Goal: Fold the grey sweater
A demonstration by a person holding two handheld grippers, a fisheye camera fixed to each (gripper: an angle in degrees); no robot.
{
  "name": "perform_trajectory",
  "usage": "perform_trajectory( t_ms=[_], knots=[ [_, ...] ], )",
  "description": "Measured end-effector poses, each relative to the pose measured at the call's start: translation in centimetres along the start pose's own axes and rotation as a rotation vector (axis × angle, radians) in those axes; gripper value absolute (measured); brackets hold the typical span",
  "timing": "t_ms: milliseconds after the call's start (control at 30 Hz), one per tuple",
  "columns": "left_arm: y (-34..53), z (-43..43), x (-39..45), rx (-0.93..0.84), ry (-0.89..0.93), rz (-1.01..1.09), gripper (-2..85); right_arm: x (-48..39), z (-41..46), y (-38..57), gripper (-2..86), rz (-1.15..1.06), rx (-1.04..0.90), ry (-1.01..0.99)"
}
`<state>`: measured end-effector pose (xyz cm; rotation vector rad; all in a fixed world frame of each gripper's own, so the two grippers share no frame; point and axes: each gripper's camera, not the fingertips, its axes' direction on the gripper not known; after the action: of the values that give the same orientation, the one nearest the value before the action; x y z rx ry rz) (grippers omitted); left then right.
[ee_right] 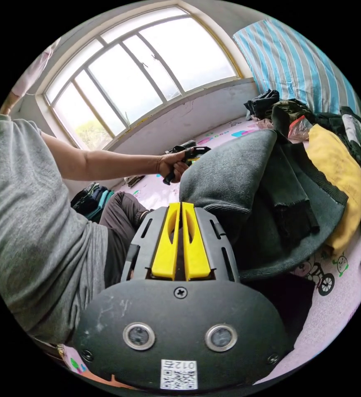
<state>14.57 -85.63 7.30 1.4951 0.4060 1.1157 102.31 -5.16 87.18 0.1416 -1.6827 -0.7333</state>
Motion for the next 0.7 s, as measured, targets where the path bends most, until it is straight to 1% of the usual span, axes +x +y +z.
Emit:
perform_trajectory(
  t_ms=[67, 133, 200, 233, 300, 400, 500, 533, 633, 700],
  knots=[
    [0.8, -1.0, -0.1, 0.050, 0.205, 0.053, 11.3, 0.5, 0.1, -0.3, -0.7, 0.004, -0.020, 0.004],
    [1.3, -1.9, 0.3, 0.076, 0.271, 0.106, 10.2, 1.0, 0.2, -0.8, -0.7, 0.013, -0.028, 0.001],
    [1.8, -2.5, 1.3, 0.047, 0.217, 0.152, 9.6, 1.5, 0.4, -1.9, -0.7, 0.007, -0.036, 0.005],
    [2.1, -2.7, 1.9, 0.028, 0.162, 0.169, 9.4, 1.6, 0.5, -2.2, -0.7, 0.002, -0.039, 0.007],
    [2.6, -3.0, 2.7, 0.006, 0.135, 0.182, 8.3, 2.1, 0.6, -3.5, -0.8, -0.009, -0.047, 0.013],
    [3.8, -5.1, 4.3, 0.092, 0.035, 0.219, 4.4, 3.3, 0.2, -5.0, -0.8, 0.003, -0.051, 0.008],
    [5.4, -7.9, 5.7, 0.198, 0.046, 0.253, 2.5, 5.3, -1.4, -7.2, -0.8, -0.012, -0.096, -0.023],
    [6.2, -9.1, 6.1, 0.227, 0.046, 0.266, 2.1, 5.9, -2.2, -7.7, -0.7, -0.016, -0.084, -0.020],
    [8.1, -10.8, 7.2, 0.231, -0.006, 0.271, 1.5, 10.1, -6.9, -10.6, -0.1, 0.022, 0.033, -0.024],
    [9.3, -11.1, 7.8, 0.232, -0.014, 0.282, 1.2, 15.1, -9.1, -13.6, 1.7, 0.098, 0.076, 0.094]
  ],
)
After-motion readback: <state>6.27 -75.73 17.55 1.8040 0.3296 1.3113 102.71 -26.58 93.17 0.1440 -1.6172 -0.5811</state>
